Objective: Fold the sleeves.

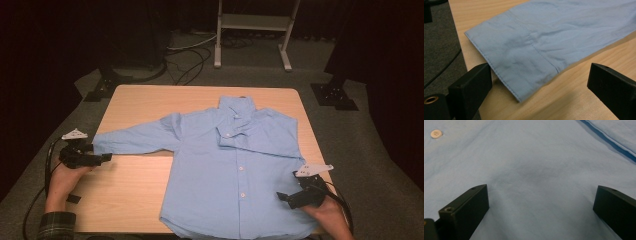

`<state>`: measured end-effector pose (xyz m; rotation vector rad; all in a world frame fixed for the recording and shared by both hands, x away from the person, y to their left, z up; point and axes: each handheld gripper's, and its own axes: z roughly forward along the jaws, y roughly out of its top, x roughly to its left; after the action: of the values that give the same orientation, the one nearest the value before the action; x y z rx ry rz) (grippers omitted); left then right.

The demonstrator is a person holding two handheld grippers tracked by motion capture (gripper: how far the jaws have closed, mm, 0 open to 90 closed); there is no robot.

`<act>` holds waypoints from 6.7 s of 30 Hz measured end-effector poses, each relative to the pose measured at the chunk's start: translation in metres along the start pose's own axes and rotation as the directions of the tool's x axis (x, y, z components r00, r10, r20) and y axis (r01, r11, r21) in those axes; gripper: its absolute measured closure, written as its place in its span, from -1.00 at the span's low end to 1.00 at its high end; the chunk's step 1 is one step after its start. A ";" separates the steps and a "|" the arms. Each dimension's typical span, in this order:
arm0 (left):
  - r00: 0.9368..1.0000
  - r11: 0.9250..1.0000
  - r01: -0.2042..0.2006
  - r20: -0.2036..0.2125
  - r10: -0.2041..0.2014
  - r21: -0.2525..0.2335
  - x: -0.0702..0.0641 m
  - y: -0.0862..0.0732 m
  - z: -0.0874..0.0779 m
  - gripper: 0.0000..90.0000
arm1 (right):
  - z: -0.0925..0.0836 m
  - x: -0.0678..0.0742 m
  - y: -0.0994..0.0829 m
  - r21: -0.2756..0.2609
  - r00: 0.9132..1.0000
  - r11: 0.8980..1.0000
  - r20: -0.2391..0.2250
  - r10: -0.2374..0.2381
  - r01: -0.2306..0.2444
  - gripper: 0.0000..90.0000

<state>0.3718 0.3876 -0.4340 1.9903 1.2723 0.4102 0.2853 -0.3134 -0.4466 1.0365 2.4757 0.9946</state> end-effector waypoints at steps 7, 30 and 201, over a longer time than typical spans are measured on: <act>0.999 0.999 0.011 -0.044 -0.013 -0.047 0.001 -0.001 -0.006 -0.33 | 0.000 0.000 0.000 0.000 1.000 1.000 0.000 0.000 0.000 -1.00; 0.998 0.991 -0.028 -0.052 0.021 -0.130 -0.021 0.011 -0.019 0.98 | 0.000 0.000 0.000 -0.001 1.000 1.000 0.001 0.000 0.000 -1.00; 0.796 0.889 -0.357 0.404 0.451 -0.287 -0.302 0.151 0.118 -1.00 | 0.000 -0.001 0.000 -0.004 1.000 1.000 0.000 -0.007 0.007 -1.00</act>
<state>0.4024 0.0371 -0.3719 2.0221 0.4794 0.2263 0.2860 -0.3135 -0.4469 1.0262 2.4746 0.9964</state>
